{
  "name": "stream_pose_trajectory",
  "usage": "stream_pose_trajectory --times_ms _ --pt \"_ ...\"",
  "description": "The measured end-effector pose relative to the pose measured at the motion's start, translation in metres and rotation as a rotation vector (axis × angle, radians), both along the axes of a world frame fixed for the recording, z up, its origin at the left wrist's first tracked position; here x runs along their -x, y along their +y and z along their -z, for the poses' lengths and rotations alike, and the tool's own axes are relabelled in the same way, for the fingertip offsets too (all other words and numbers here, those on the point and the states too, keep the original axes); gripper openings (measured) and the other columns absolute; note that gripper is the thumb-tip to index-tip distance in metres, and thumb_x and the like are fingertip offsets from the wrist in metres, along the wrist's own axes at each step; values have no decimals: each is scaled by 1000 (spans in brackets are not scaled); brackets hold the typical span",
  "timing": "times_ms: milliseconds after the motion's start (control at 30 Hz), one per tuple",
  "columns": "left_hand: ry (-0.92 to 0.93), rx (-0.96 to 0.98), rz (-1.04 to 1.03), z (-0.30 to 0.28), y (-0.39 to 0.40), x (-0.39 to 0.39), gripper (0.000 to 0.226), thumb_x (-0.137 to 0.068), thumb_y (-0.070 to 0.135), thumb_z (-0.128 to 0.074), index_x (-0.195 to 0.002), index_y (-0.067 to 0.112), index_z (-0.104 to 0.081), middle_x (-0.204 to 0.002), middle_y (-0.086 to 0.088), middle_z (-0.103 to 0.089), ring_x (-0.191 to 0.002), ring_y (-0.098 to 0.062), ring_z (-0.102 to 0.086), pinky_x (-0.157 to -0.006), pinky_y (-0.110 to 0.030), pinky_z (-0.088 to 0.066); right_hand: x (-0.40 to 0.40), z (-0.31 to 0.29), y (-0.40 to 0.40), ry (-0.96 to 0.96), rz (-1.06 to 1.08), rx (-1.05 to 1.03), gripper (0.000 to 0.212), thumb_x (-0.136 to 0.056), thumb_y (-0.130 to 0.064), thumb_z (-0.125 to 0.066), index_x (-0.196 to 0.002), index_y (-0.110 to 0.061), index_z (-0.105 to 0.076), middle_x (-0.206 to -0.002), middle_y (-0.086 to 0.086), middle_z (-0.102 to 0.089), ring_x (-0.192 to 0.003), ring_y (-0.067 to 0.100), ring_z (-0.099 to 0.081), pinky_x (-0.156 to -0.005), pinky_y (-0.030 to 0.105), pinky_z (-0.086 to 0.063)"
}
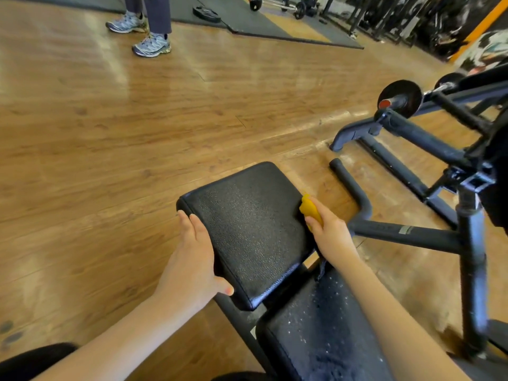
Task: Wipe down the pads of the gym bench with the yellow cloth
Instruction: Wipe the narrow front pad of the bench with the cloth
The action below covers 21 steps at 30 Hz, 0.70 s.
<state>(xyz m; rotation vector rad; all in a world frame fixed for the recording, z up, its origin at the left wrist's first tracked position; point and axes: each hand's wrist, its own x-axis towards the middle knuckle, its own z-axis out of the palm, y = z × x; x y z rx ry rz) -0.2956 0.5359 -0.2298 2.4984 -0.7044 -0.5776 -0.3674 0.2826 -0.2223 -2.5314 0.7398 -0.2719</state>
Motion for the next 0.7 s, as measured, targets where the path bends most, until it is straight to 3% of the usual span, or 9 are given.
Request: stream_pose_trajectory --times_ms 167,300,400,567,700 --pt "-26 24 -1 6 2 1 142 -55 51 -80 -138 5 26 -138 -12 43 -138 -29 -23 -103 -29 -34 -37 -16 -20 164 17 -157 44 -92 -28 -52 -132 -13 -43 -128 10 -53 -119 26 -47 -86 23 -30" --pt "-12 51 2 10 3 0 143 -55 50 -81 -138 7 27 -133 -9 46 -138 -28 -22 -104 -30 -33 -76 -17 -15 115 -19 -185 46 -92 -27 -52 -133 -11 -42 -131 10 -52 -118 25 -47 -88 26 -30" --pt "-15 39 7 9 4 -1 143 -54 51 -81 -139 6 26 -140 -14 41 -139 -29 -20 -104 -30 -32 -64 -15 -16 111 -1 -206 46 -91 -30 -53 -132 -14 -43 -130 7 -53 -108 16 -47 -87 25 -31" --pt "-36 60 4 13 4 0 143 -54 53 -79 -138 9 28 -128 -8 47 -138 -27 -25 -99 -27 -37 -2 -8 -35 217 35 -192 48 -91 -31 -52 -132 -10 -42 -129 8 -53 -109 19 -50 -89 27 -34" --pt "-21 98 -20 16 4 2 144 -54 50 -81 -137 11 30 -130 -4 48 -139 -26 -21 -98 -27 -38 -27 -10 -31 183 15 -162 38 -91 -26 -52 -125 -8 -48 -121 12 -57 -104 21 -51 -84 29 -35"
